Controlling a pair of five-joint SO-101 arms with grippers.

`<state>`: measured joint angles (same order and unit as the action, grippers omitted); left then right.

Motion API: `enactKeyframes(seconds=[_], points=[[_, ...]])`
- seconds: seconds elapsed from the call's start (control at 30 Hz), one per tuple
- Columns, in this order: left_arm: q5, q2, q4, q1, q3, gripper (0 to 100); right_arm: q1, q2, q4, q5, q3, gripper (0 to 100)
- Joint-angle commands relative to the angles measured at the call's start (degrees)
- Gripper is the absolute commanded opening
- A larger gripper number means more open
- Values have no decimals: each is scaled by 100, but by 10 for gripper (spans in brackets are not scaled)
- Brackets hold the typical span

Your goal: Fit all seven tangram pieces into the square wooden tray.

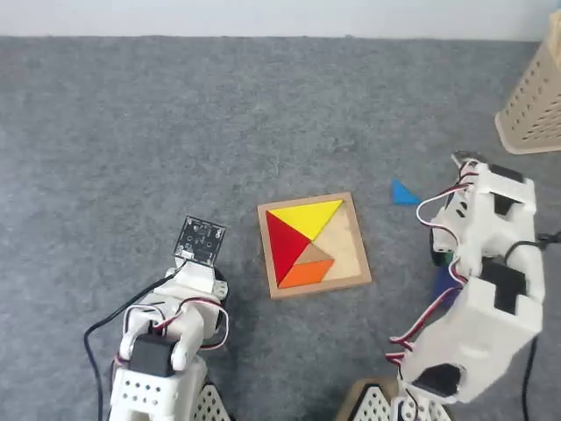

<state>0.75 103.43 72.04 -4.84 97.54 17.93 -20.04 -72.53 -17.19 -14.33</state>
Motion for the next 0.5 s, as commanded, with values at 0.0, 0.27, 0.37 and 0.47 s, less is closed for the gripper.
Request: enactKeyframes(seconds=[0.0,0.27,0.37,0.47], points=[[-53,114,35,35,-101,12,66,-207,92,-9,299,112],[-53,114,35,35,-101,12,92,-119,-13,18,440,9],[-53,114,35,35,-101,12,242,127,-180,105,448,11],[-53,114,35,35,-101,12,259,444,-312,105,422,13]])
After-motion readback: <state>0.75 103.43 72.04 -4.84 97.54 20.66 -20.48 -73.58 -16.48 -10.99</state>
